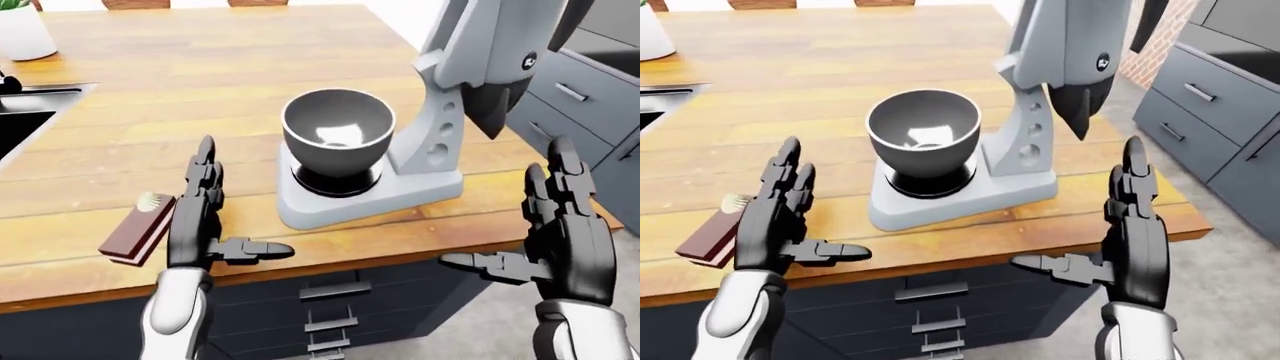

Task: Place the cake in the stand mixer bowl.

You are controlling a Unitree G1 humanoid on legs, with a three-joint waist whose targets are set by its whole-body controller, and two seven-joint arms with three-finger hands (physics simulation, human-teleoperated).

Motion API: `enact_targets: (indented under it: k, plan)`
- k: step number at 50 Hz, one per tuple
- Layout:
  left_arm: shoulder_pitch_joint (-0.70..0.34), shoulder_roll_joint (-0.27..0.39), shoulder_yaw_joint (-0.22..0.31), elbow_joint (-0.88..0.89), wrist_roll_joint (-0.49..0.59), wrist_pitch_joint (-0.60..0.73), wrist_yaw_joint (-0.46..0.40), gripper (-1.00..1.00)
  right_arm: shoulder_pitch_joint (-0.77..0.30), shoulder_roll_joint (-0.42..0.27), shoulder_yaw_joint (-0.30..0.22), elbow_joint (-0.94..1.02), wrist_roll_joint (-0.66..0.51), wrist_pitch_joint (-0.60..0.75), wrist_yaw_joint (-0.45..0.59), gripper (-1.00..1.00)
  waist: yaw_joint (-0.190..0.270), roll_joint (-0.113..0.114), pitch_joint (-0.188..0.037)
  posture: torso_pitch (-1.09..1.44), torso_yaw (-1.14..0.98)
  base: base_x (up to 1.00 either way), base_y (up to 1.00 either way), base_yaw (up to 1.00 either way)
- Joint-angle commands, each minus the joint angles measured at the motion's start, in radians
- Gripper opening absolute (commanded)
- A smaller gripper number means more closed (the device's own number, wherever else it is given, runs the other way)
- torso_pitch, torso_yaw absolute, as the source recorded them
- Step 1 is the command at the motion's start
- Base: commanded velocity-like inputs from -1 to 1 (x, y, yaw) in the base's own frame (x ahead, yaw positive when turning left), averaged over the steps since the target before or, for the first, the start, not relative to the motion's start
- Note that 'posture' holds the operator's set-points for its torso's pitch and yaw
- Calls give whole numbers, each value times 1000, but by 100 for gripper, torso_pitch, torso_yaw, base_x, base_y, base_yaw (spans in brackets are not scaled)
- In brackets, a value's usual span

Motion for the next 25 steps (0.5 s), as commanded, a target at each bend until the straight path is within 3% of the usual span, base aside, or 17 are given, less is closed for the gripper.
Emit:
enact_targets:
  k: [1, 11, 17, 25]
  plan:
    - [-21, 6, 8, -47, -3, -16, 4, 100, -10, -4, 1, -37, -1, -31, -3, 100, 0, -1, -16, 0, 0, 0, 0, 0]
    - [-105, 52, 88, -148, -39, 115, 1, 100, -9, -3, 14, -26, -3, -40, -3, 100, -4, 1, -9, 0, 0, 0, 0, 0]
    - [-185, 109, 173, -214, -86, 226, 10, 100, -6, -3, 13, -23, 2, -46, -1, 100, -4, 4, -5, 0, 0, 0, 0, 0]
    - [-199, 169, 259, -204, -139, 215, 29, 100, -8, -4, 16, -18, 3, -50, -1, 100, -2, 7, 0, 0, 0, 0, 0, 0]
